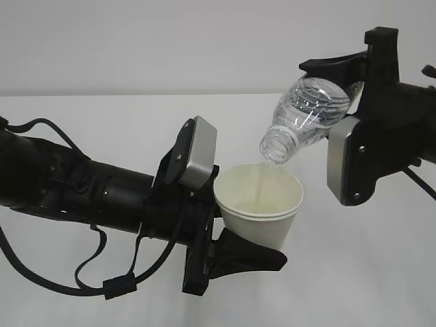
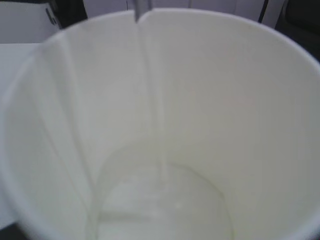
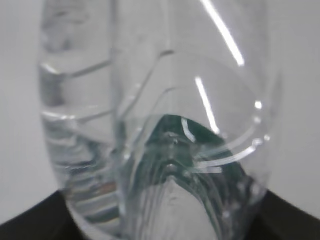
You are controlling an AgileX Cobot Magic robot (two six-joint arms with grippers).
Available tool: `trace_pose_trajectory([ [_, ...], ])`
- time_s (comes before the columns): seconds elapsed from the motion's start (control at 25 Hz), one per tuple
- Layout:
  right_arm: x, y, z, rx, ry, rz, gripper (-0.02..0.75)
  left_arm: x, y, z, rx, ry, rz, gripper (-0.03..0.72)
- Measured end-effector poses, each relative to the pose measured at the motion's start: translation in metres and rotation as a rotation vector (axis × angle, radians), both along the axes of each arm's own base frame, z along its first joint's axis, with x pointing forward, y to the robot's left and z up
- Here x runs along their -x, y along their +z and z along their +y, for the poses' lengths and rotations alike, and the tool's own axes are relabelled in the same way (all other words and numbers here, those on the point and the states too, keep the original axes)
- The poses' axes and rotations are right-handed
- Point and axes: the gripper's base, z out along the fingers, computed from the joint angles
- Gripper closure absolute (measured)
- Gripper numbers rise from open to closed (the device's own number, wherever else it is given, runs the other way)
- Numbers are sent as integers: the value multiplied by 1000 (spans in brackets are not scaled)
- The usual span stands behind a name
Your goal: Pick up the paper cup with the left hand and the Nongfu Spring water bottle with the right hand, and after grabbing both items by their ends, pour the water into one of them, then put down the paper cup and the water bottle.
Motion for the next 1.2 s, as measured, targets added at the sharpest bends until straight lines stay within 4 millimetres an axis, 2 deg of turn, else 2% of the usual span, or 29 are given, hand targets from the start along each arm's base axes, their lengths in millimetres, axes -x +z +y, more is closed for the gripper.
trace_pose_trajectory([
  [1.2, 0, 1, 1, -3, 8, -17, 270, 0, 0, 0, -1, 1, 0, 247],
])
